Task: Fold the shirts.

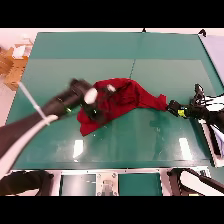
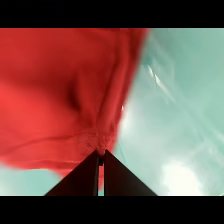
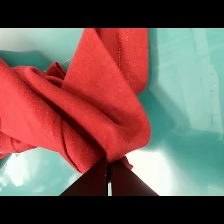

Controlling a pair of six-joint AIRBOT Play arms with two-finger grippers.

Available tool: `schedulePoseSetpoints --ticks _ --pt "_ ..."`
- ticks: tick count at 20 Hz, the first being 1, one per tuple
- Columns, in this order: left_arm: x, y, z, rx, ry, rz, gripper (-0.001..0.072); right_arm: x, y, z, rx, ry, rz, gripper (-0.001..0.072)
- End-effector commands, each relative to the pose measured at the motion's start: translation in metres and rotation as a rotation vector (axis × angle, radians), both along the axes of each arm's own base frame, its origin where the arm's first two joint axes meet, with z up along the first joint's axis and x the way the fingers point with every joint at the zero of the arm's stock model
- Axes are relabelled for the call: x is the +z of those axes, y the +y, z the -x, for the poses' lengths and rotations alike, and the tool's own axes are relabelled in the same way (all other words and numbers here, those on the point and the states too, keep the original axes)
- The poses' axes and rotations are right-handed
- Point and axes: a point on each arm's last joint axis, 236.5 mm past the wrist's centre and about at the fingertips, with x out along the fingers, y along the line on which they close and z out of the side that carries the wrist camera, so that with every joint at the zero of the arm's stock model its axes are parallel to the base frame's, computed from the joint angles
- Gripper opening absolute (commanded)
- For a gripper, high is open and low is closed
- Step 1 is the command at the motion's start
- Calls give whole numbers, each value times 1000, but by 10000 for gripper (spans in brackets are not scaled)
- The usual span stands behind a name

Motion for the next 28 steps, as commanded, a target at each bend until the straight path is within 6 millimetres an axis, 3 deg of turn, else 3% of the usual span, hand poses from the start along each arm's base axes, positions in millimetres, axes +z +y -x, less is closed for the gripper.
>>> schedulePoseSetpoints --ticks 1,3,5,7,8,10,12,14,15,16,17,18,21,24,28 --pt "83 50 -53 145 -172 80 27 -1 1 2 8 9 -3 14" --pt "107 112 -92 318 -248 109 27 -2 9 8 28 32 -28 13" --pt "116 172 -132 493 -329 173 28 -2 23 20 72 73 -76 13" --pt "117 220 -172 662 -406 281 28 3 47 37 133 128 -174 13" --pt "116 233 -189 725 -426 350 28 11 65 47 168 156 -255 13" --pt "110 231 -217 736 -446 502 28 38 102 67 216 172 -438 13" --pt "100 214 -241 696 -465 605 29 61 135 85 223 144 -571 13" --pt "83 208 -262 724 -476 660 29 74 157 99 201 99 -618 13" --pt "75 209 -273 768 -480 692 29 74 158 100 170 70 -588 13" --pt "68 210 -280 805 -474 723 88 72 150 92 125 22 -544 14" --pt "61 207 -283 834 -450 755 519 72 138 79 72 -30 -499 14" --pt "57 203 -283 857 -421 781 703 72 125 68 23 -64 -470 14" --pt "66 197 -258 769 -277 795 692 63 82 49 -82 -87 -384 14" --pt "63 212 -197 693 -11 742 690 44 55 50 -123 -46 -325 14" --pt "1 231 -95 758 405 495 660 24 55 52 -83 -4 -307 15"
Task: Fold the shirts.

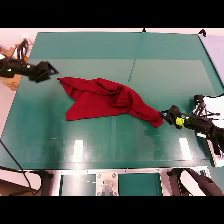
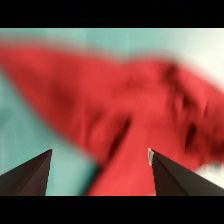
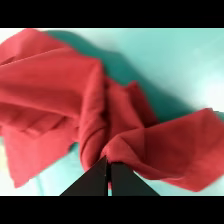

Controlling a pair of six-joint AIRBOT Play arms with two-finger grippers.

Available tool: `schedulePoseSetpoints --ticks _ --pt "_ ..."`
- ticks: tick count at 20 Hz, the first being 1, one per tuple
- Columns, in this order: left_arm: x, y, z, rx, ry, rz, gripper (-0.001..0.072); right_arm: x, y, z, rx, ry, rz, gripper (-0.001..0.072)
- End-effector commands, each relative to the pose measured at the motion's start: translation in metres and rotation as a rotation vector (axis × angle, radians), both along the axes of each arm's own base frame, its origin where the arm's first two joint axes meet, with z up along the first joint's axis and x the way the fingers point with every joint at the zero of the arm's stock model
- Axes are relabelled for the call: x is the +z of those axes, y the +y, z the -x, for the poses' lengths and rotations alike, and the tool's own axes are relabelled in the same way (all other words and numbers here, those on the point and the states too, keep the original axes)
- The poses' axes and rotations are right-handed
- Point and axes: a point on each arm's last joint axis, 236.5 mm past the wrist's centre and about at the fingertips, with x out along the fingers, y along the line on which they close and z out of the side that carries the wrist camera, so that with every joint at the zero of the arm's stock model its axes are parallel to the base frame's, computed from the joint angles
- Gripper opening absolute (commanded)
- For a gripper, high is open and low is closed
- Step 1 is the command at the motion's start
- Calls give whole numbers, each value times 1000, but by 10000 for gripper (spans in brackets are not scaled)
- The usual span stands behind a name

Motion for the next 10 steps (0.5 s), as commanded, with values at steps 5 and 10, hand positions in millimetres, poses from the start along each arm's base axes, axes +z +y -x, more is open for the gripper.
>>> schedulePoseSetpoints --ticks 5,10 --pt "-98 -16 159 -50 526 47 631 -18 -9 1 26 23 41 15" --pt "-136 -53 150 42 431 113 630 -18 -9 1 26 23 41 15"
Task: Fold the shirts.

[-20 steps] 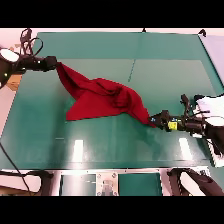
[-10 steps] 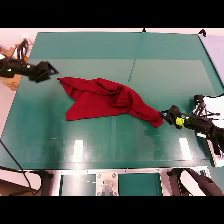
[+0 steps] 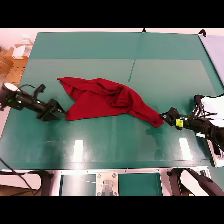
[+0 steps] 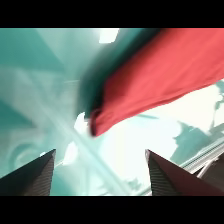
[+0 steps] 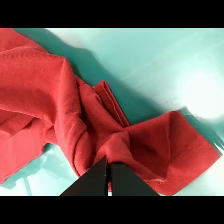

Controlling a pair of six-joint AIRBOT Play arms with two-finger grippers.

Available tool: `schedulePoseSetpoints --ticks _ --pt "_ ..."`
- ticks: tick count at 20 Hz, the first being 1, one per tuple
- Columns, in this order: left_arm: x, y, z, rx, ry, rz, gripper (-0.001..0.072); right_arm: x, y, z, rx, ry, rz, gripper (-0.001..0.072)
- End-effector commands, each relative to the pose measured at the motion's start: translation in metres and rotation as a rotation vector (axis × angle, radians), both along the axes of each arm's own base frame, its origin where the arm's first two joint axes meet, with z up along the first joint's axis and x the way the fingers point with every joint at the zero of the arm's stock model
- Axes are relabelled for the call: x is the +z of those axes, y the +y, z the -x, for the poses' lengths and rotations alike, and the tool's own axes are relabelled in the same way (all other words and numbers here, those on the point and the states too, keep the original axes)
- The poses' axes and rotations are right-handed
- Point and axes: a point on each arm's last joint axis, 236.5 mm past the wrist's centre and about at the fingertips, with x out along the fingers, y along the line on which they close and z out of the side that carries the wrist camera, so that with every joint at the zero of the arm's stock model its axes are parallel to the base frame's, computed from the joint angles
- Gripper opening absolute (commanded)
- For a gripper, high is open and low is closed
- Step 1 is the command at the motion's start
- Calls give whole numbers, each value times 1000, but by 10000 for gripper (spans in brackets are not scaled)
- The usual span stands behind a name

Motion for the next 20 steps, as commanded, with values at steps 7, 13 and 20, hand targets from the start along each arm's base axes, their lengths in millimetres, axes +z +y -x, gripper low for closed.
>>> schedulePoseSetpoints --ticks 7,13,20 --pt "-23 -41 -35 87 -194 -4 28 1 1 1 55 -24 33 16" --pt "-18 -21 -19 -127 -184 -106 28 26 0 26 346 42 160 365" --pt "-21 5 -3 -263 -145 -209 28 24 -12 41 460 124 223 536"
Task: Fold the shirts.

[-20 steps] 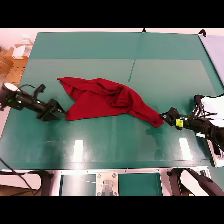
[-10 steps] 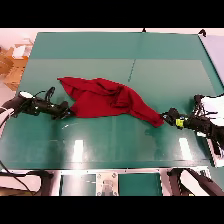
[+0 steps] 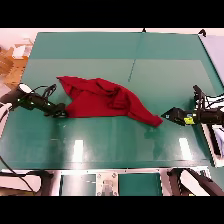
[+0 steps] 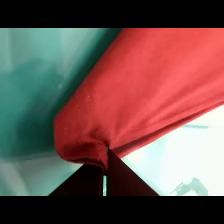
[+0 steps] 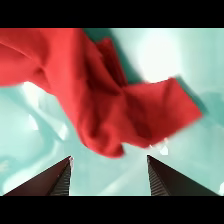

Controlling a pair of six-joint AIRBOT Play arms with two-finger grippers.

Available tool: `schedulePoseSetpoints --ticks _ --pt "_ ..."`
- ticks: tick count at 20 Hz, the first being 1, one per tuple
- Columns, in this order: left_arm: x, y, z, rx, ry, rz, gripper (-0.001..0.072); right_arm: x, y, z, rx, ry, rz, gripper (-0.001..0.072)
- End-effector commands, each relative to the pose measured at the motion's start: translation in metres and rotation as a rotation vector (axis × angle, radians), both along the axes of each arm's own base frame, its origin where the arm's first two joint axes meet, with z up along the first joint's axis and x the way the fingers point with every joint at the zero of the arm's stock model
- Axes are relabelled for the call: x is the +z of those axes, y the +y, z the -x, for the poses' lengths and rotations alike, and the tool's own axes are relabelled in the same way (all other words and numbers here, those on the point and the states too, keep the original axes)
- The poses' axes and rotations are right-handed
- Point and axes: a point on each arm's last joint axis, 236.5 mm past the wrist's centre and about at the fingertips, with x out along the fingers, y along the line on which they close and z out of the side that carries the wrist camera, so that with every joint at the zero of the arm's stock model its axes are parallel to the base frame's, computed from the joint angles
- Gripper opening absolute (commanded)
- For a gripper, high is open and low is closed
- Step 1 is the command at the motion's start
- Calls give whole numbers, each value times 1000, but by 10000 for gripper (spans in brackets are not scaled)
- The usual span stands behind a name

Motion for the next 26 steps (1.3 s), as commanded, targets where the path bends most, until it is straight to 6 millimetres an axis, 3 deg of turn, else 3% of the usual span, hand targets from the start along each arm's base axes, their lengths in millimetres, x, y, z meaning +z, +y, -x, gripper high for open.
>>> schedulePoseSetpoints --ticks 1,6,11,12,14,16,18,20,22,24,26 --pt "-3 11 8 -48 20 -48 28 -11 1 11 99 48 23 536" --pt "-2 10 8 -47 21 -47 29 -48 45 20 306 137 4 536" --pt "-3 11 8 -47 21 -48 29 -59 56 5 346 135 21 522" --pt "-2 11 8 -47 20 -48 28 -57 55 0 345 125 25 436" --pt "-3 11 7 -43 15 -50 29 -51 52 -12 335 92 39 342" --pt "-3 12 5 -39 9 -54 28 -45 54 -20 326 68 33 33" --pt "1 8 5 -24 21 -39 27 -31 69 -21 325 59 -46 14" --pt "30 -1 0 -49 -8 11 27 9 93 -23 358 13 -172 14" --pt "91 -4 -18 -78 -148 17 27 81 105 -41 392 -137 -242 13" --pt "195 -6 -40 -105 -420 -6 27 189 100 -71 329 -408 -284 13" --pt "322 -9 -45 -108 -772 -56 28 318 84 -78 223 -703 -339 14"
